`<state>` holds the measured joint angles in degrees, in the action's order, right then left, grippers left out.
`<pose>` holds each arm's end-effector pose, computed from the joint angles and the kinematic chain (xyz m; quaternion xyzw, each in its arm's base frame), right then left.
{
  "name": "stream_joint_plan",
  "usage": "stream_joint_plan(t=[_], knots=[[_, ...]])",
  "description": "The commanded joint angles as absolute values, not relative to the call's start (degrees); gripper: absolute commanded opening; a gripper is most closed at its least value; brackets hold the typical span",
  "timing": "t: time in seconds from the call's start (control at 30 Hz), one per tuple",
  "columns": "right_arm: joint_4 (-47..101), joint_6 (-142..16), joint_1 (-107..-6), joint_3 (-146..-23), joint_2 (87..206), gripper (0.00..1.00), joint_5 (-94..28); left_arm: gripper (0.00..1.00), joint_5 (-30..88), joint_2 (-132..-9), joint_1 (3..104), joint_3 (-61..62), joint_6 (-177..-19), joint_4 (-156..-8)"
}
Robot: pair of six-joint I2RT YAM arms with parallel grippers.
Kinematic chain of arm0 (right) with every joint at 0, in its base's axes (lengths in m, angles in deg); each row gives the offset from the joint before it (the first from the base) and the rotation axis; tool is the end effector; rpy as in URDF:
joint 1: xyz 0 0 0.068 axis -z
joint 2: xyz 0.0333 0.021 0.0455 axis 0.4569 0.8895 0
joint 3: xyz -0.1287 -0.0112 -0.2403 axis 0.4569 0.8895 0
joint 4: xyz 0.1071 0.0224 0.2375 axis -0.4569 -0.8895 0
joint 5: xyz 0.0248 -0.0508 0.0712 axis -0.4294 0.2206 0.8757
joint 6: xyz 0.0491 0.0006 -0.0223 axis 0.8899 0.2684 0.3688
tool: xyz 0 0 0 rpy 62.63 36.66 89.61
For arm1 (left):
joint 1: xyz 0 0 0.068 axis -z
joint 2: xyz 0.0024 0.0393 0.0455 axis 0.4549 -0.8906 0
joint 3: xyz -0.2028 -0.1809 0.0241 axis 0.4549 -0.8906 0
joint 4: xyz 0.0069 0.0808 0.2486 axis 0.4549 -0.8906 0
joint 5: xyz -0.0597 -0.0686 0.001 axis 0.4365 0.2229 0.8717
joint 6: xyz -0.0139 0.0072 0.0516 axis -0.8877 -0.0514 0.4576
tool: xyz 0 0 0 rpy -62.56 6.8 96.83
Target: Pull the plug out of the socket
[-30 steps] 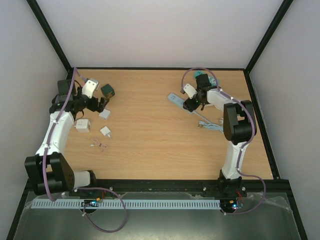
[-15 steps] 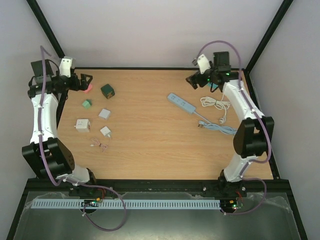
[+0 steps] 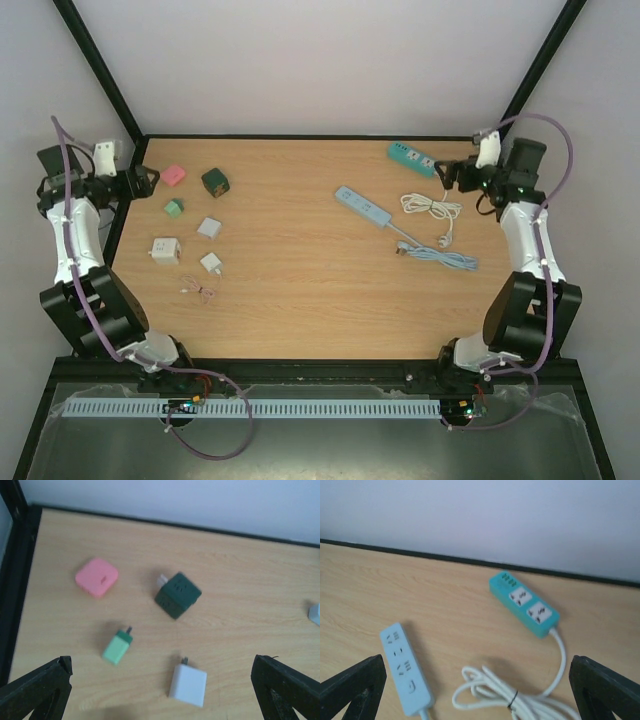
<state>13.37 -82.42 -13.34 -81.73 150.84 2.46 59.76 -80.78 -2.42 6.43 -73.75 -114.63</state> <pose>0.3360 -0.0579 0.3366 -0.1831 0.7954 0.1892 0.5459 0.3004 0.1441 0.3395 0.0179 0.8610 -0.1317 0.4909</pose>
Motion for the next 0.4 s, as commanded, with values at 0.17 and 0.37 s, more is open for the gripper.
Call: stream_joint_plan(t=[0.17, 0.37], knots=[[21.89, -79.39, -6.11, -65.39, 145.91, 0.98, 10.41, 1.00, 60.56, -77.89, -5.95, -5.65, -71.50, -112.41], [23.36, -78.22, -5.84, -63.00, 144.73, 0.98, 11.99, 1.00, 60.12, -75.93, -6.51, -8.57, -72.25, -110.84]])
